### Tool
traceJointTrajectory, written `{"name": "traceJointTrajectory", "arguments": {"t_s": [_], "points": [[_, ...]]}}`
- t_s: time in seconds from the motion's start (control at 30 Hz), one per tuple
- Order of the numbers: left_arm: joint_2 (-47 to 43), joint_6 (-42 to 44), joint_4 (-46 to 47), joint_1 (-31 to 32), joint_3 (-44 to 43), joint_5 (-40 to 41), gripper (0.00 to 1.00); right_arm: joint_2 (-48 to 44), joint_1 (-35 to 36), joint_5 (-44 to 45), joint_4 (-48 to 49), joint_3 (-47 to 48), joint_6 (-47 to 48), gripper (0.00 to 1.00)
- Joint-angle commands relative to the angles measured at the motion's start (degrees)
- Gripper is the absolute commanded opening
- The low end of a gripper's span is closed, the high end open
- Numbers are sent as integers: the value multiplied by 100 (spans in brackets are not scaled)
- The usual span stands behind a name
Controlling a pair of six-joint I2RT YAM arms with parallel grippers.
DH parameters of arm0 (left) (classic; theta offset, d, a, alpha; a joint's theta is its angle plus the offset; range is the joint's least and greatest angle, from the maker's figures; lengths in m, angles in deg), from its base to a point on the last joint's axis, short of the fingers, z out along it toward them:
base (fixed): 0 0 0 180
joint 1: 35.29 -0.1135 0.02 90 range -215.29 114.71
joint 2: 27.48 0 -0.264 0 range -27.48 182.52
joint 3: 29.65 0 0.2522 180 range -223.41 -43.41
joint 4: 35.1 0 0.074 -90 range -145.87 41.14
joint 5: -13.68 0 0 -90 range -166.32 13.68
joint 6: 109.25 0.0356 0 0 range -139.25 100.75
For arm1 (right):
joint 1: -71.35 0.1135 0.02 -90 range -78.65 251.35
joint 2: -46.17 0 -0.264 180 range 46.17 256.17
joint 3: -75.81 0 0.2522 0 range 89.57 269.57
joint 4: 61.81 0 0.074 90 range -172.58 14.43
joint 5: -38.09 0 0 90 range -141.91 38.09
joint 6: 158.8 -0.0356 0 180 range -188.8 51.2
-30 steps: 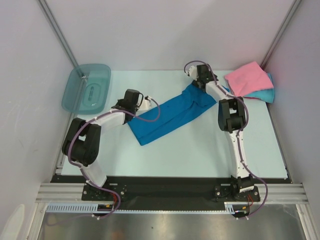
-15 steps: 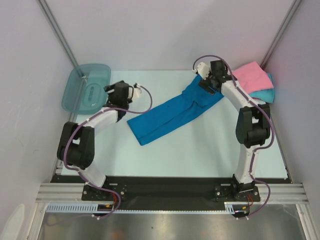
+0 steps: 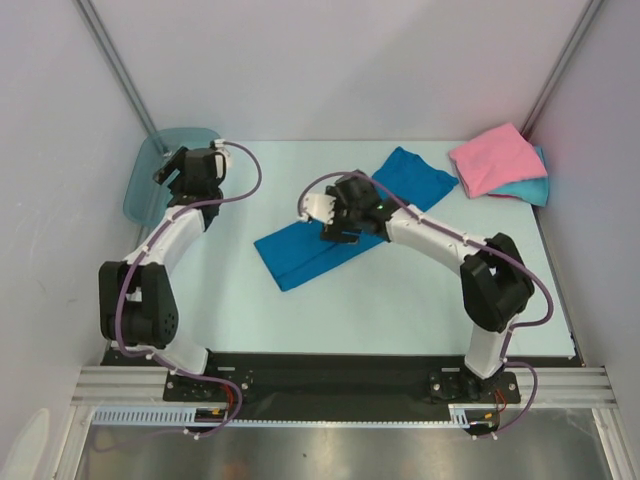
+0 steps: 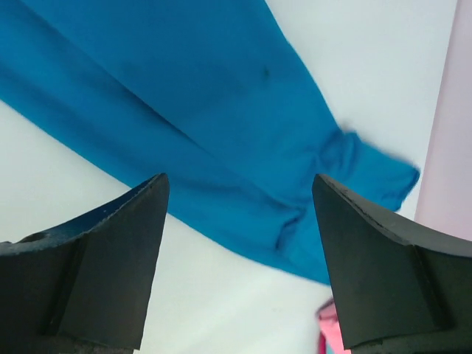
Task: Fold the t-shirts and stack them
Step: Fold the tshirt
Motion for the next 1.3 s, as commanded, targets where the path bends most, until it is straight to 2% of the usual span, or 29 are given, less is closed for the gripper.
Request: {"name": "traceJointTrajectory", "arguments": {"t_s": [0.0,0.23,0.33,0.73,0.97,1.27], "points": [[-430,-490,97,13,-151,150,86,-32,467,-15,330,134,9,83],[-483,-789,238,-5,-168,35,86,442,1347,-164,-196,696,-78,82],[-448,-877,230,-5,-256,27,86,487,1690,-243,-276,653,-70,83],[-483,-1167,63,-5,-590,-9,86,776,2464,-753,-1014,706,-316,82],[-729,-1378,-166,65,-616,-26,86,1339,2623,-709,-716,969,-395,82],[-1001,-1387,-359,109,-555,27,86,2086,2597,-226,-40,1575,-395,82]]}}
